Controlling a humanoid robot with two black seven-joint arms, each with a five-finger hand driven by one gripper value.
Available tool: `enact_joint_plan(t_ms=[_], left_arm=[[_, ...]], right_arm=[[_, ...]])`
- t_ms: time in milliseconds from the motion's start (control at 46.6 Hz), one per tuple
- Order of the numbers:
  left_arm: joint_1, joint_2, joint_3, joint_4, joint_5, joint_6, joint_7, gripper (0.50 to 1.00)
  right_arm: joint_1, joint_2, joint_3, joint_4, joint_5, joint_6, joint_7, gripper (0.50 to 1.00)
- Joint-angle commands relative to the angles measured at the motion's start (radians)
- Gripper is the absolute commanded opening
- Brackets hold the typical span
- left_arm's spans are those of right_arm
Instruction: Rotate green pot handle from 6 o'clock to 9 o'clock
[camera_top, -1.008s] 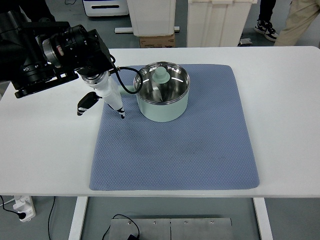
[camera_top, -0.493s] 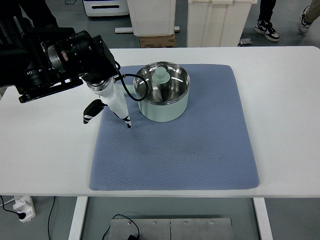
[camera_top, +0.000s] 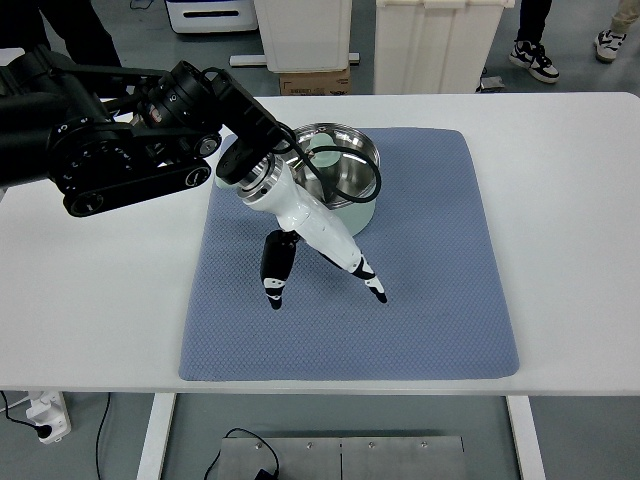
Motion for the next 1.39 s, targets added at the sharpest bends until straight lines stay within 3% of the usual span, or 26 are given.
enact_joint_plan(t_ms=[0, 450, 665, 987, 1008, 1051, 1223, 1373], left_arm=[[0.017, -0.002, -0.032, 0.023, -0.152, 0.000, 0.008, 1.000], [0.126, -0.037, -0.133, 0.374, -0.880, 0.000, 0.030, 1.000], [0.180, -0.037, -0.141, 0.520, -1.274, 0.000, 0.138, 1.000], [0.275, -0.003, -0.230, 0.547, -1.506, 0.000, 0.284, 1.000], [0.298, 0.003, -0.269, 0.556, -1.519, 0.000, 0.335, 1.000], [0.315, 0.004, -0.303, 0.573, -1.525, 0.002, 0.371, 1.000], [0.378, 0.001, -0.441, 0.650, -1.540, 0.109, 0.503, 1.000], [0.434, 0.000, -0.536, 0.685, -1.546, 0.187, 0.538, 1.000]], right_arm=[[0.001, 0.000, 0.001, 0.000, 0.000, 0.000, 0.000, 1.000], [0.000, 0.000, 0.000, 0.000, 0.000, 0.000, 0.000, 1.000], [0.001, 0.000, 0.000, 0.000, 0.000, 0.000, 0.000, 1.000], [0.000, 0.000, 0.000, 0.000, 0.000, 0.000, 0.000, 1.000], [0.000, 0.000, 0.000, 0.000, 0.000, 0.000, 0.000, 1.000], [0.000, 0.000, 0.000, 0.000, 0.000, 0.000, 0.000, 1.000], [0.000, 0.000, 0.000, 0.000, 0.000, 0.000, 0.000, 1.000], [0.000, 0.000, 0.000, 0.000, 0.000, 0.000, 0.000, 1.000]])
